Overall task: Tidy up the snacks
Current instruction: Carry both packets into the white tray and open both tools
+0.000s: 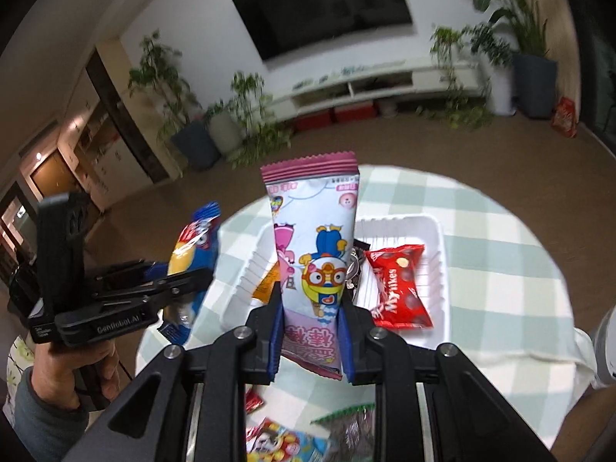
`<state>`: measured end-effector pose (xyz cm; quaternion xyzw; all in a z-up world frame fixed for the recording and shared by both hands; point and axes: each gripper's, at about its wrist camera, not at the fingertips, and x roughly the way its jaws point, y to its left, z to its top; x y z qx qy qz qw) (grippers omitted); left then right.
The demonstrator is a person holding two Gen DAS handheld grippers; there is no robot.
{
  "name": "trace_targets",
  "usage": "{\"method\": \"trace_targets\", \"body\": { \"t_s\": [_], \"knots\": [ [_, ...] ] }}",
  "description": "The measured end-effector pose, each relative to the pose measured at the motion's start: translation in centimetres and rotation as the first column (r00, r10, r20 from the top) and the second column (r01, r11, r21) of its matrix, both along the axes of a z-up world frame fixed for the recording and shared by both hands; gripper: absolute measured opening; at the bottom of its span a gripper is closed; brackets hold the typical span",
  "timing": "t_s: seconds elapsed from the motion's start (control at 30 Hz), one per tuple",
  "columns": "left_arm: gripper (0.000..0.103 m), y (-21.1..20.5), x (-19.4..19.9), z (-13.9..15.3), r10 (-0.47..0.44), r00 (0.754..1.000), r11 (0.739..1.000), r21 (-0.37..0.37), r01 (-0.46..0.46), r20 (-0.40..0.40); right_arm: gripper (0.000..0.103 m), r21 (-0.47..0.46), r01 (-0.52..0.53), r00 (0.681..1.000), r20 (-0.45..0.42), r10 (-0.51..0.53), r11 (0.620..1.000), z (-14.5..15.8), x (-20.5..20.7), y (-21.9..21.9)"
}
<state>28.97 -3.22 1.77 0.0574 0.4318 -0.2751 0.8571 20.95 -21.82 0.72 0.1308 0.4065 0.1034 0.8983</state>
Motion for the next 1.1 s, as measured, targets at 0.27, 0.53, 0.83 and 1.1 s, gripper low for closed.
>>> {"method": "trace_targets", "body": {
  "t_s": [0.27,0.53,0.83,1.1],
  "knots": [
    [0.029,-4.5,4.2,-5.0,-0.023,0.996,0.998,0.057,0.028,-0.086,0.026,-0.039,-0.033,0.99,-0.136,0.028,0.999,-5.9,5.9,0.1],
    [0.029,-6.2,6.3,-9.0,-0.019,0.993,0.996,0.085,0.029,-0.117,0.026,-0.048,-0.028,0.988,-0.152,0.02,0.998,-7.7,6.8,-0.2],
    [0.029,-6.9,7.4,-10.6,0.007,0.994,0.992,0.123,0.006,-0.107,0.026,-0.073,-0.014,0.988,-0.158,0.002,0.997,-8.5,7.6,-0.3],
    [0.029,-6.7,7.7,-11.0,0.032,0.994,0.99,0.14,-0.017,-0.105,0.029,-0.092,-0.021,0.989,-0.146,0.007,0.996,-8.5,7.6,0.0]
  ]
}}
